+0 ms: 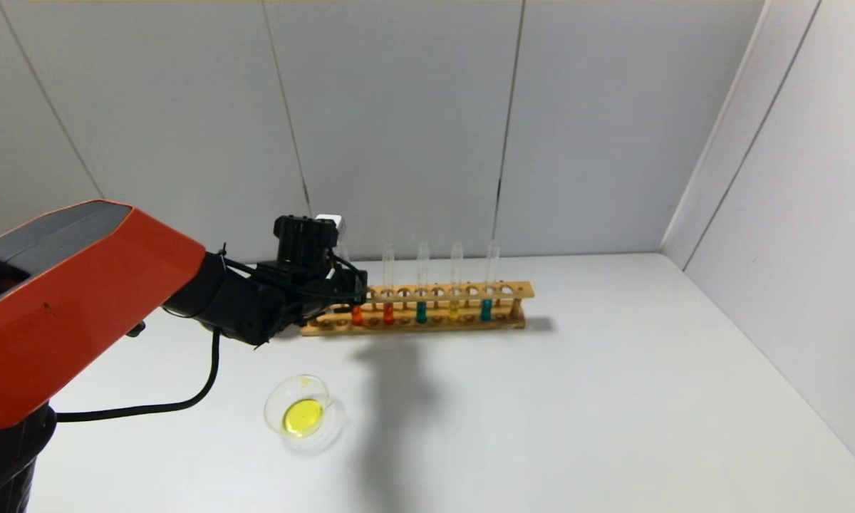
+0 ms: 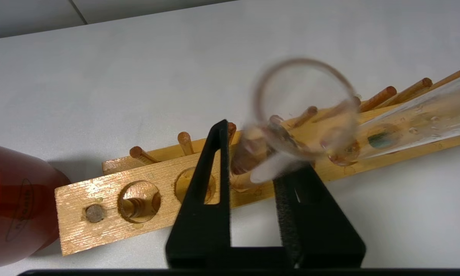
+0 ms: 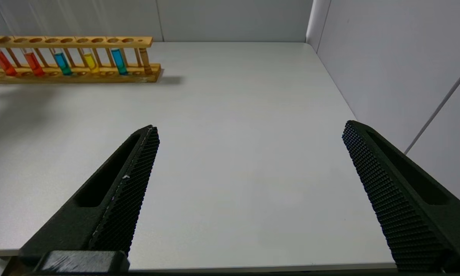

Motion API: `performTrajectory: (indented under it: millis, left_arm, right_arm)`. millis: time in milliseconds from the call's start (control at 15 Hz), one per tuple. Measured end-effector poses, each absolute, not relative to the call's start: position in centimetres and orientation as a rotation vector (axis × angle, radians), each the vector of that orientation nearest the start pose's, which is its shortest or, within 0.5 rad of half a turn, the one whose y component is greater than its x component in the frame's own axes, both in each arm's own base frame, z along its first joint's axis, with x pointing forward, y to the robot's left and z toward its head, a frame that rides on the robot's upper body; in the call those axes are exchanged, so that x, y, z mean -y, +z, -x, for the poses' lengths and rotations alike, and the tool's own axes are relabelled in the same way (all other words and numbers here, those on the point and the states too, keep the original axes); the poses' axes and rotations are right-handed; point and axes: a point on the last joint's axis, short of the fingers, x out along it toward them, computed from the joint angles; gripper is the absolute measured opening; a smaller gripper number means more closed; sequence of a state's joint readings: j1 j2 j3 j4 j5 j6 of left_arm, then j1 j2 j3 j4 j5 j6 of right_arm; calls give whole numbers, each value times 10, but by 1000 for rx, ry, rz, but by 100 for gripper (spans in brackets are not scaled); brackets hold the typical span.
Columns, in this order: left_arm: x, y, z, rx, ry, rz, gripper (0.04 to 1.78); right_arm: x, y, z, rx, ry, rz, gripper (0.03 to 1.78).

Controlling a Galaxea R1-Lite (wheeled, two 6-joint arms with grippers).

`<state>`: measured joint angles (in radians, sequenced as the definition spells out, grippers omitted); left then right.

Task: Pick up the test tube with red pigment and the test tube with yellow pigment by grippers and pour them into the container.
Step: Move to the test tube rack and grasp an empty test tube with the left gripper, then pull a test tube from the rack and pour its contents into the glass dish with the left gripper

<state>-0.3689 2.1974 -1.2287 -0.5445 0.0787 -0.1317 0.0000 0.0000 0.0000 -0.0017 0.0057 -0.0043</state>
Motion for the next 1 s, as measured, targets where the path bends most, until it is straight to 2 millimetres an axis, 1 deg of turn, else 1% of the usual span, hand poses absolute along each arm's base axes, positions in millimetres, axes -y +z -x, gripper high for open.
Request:
performTrajectory:
  millis: [267,467,600,800,1000]
  left_arm:
    - [154,100,-401,-432,-260,31,32]
    - [153,109,-399,-416,-263,31,32]
    - [151,125,-394,-385,-260,31,32]
    - [146,160,-381,-328,-266,13,32]
    - [139,195,-364,-273,-250,-23,32]
  right_arm:
    - [0,76,23,1,6,4,175]
    - [0,76,23,1,6,4,175]
    - [0,76,23,1,6,4,175]
    - [0,76,23,1,5,4,175]
    - [0,76,23,1,5,4,175]
